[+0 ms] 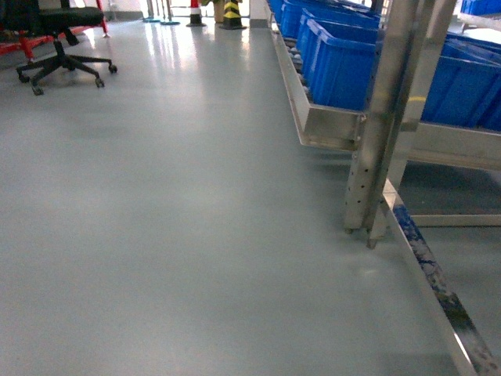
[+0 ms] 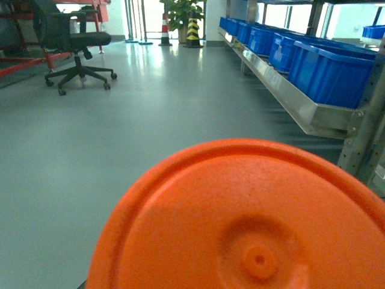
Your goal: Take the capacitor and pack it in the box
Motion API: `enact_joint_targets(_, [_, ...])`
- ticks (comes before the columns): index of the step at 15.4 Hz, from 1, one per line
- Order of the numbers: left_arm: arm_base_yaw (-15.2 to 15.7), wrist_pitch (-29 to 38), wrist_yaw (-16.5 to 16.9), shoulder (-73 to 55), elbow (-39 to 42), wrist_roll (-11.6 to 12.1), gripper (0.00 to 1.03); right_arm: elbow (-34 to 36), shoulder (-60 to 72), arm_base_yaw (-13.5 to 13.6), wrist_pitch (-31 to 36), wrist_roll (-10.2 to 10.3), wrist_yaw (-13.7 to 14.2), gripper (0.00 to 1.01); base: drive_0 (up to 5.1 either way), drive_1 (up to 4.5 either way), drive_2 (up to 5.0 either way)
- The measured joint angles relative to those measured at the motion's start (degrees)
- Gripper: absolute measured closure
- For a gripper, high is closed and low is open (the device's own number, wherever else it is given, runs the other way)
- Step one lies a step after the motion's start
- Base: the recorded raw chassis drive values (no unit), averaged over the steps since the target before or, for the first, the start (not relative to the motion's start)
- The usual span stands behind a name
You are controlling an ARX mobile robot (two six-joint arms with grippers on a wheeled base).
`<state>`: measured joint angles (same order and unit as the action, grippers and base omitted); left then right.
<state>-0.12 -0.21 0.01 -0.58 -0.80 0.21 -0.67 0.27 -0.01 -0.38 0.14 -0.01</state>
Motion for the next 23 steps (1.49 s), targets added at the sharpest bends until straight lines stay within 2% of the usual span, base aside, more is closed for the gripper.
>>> enact_joint_targets(23, [0.0,-0.17,0.0,0.0,0.0,0.0,0.61,0.0,0.0,0.0,0.02,0.0,-0.04,0.03,-5.0,2.47,2.5])
